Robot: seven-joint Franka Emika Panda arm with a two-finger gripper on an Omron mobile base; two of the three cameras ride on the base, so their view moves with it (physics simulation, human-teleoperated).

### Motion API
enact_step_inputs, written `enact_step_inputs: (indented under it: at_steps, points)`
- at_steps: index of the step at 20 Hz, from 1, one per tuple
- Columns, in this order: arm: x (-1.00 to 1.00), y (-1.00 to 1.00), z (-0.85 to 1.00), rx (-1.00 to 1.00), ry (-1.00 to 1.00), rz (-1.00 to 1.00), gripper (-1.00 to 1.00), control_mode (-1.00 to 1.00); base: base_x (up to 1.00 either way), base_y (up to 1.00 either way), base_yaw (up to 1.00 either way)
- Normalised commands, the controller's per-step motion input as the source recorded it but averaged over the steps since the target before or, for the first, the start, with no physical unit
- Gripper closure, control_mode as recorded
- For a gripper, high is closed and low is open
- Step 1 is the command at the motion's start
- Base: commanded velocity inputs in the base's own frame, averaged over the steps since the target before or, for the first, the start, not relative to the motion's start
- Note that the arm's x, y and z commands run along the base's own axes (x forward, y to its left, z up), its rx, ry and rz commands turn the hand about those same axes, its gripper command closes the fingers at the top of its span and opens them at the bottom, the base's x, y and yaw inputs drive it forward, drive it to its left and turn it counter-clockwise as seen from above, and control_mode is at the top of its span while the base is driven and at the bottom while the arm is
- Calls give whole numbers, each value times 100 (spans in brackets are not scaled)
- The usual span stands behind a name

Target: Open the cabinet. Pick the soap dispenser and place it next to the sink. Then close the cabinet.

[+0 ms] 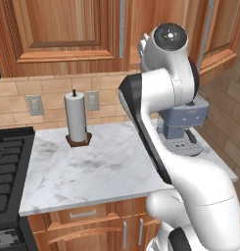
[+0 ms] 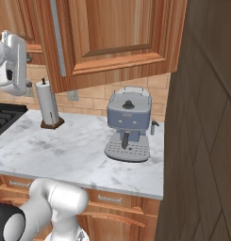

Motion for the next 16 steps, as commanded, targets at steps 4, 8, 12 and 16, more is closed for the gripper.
enact_step_inputs:
  at_steps: [4, 8, 12, 16]
  points:
    - [19, -9, 0, 0, -27, -14, -100, -100, 0, 0, 0]
    - [20, -5, 0, 0, -24, -21, -100, -100, 0, 0, 0]
    - [29, -1, 0, 0, -21, -26, -100, -100, 0, 0, 0]
    - [34, 0, 0, 4, -16, -23, -100, -100, 0, 0, 0]
